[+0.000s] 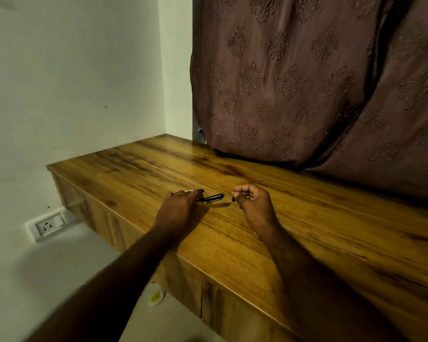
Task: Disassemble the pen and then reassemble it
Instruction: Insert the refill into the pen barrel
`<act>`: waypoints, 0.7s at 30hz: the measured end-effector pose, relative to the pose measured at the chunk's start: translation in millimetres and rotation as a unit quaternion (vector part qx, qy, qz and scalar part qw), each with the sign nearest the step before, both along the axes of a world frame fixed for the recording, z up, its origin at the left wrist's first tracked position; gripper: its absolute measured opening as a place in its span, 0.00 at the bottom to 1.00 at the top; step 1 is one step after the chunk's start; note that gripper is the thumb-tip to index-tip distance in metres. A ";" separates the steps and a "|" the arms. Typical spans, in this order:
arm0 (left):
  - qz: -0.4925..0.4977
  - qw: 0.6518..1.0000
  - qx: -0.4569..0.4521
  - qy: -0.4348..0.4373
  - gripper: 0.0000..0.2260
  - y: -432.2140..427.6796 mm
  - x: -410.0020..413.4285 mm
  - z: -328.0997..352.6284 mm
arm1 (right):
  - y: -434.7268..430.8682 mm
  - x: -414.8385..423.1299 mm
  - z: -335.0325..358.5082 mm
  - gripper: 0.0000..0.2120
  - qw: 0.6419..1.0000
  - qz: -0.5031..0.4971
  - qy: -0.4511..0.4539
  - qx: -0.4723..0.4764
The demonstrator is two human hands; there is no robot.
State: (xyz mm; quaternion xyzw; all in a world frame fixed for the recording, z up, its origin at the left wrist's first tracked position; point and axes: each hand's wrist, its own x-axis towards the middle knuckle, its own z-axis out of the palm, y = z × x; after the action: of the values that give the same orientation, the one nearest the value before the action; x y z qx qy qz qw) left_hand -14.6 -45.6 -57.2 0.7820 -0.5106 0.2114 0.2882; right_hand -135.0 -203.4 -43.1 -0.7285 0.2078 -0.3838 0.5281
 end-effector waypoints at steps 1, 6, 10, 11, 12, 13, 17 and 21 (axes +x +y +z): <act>-0.001 1.000 0.000 0.001 0.17 0.1 -0.3 0.4 | 2.1 0.9 0.0 0.06 1.000 0.005 -0.001 0.008; -0.011 1.000 -0.001 0.009 0.17 1.0 -0.6 0.7 | 4.7 1.8 0.4 0.06 0.999 0.033 -0.005 0.036; -0.030 0.999 -0.011 0.003 0.16 0.2 -2.1 3.4 | 5.5 0.8 0.0 0.06 0.998 0.050 -0.001 0.033; -0.034 0.999 -0.014 0.004 0.15 0.5 -2.7 4.4 | 5.8 0.6 0.0 0.06 0.998 0.053 0.002 0.030; -0.039 0.999 -0.016 0.005 0.14 1.4 -3.4 5.5 | 5.9 0.7 -0.1 0.06 0.998 0.055 0.003 0.028; -0.045 0.999 -0.018 0.003 0.13 2.3 -3.9 6.2 | 5.8 0.8 -0.4 0.07 0.998 0.056 0.002 0.028; -0.052 0.998 -0.023 -0.003 0.12 3.7 -5.0 7.2 | 6.9 0.8 -0.1 0.08 0.997 0.061 -0.002 0.039; -0.047 0.999 -0.019 -0.002 0.11 3.8 -4.9 7.0 | 7.7 1.4 -0.1 0.09 0.997 0.062 -0.004 0.040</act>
State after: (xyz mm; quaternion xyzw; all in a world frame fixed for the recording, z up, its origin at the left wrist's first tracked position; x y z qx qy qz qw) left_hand -19.5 -41.8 -50.1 0.7510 -0.5432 0.2095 0.3115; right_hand -133.7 -195.6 -43.2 -0.7163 0.1755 -0.3449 0.5806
